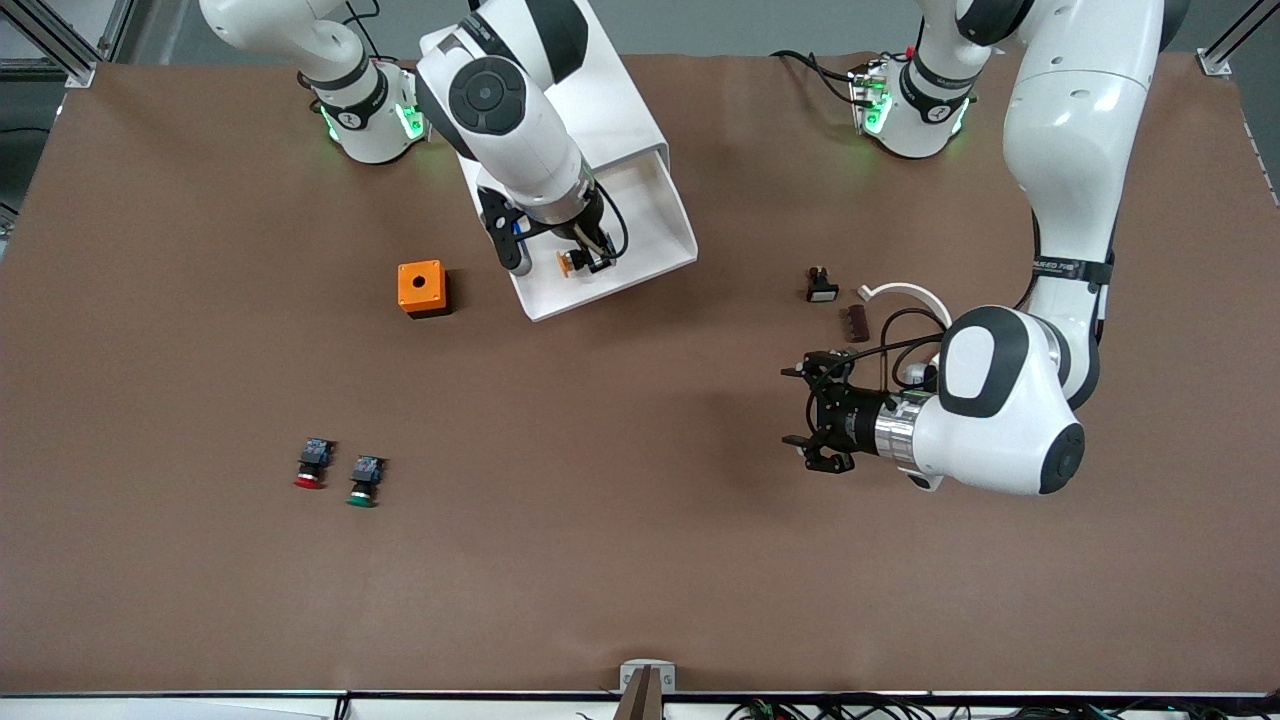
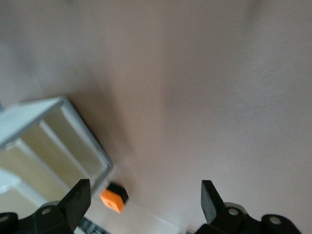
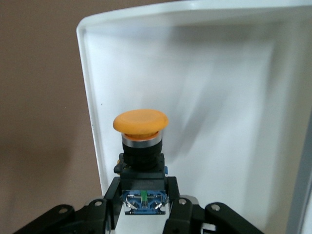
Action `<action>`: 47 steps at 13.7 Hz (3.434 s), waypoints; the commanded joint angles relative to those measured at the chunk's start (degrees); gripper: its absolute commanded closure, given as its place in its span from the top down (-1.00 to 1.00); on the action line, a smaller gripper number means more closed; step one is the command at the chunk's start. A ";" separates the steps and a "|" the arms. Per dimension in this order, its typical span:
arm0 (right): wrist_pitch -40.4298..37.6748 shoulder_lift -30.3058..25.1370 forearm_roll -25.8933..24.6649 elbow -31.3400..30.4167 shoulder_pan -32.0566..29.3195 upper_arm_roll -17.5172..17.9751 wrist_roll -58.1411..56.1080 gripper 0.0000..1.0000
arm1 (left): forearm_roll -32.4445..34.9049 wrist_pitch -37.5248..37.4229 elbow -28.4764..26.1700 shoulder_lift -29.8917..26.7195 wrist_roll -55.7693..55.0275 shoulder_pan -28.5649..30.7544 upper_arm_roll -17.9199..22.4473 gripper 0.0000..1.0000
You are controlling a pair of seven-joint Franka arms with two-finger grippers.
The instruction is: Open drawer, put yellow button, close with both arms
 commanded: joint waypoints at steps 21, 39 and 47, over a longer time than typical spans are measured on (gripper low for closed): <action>-29.18 -2.55 -10.23 22.76 -30.76 -3.43 -69.75 1.00 | 30.14 10.17 -4.20 -5.48 44.06 -20.04 -3.14 0.99; -36.04 -4.84 -10.58 23.29 -47.74 -1.06 -106.35 1.00 | 27.07 9.47 -7.54 -5.57 28.94 -27.96 -13.68 0.99; -34.02 -5.80 -18.56 24.00 -48.52 3.57 -106.89 1.00 | 27.07 9.47 -8.59 -4.87 25.78 -28.31 -17.20 0.99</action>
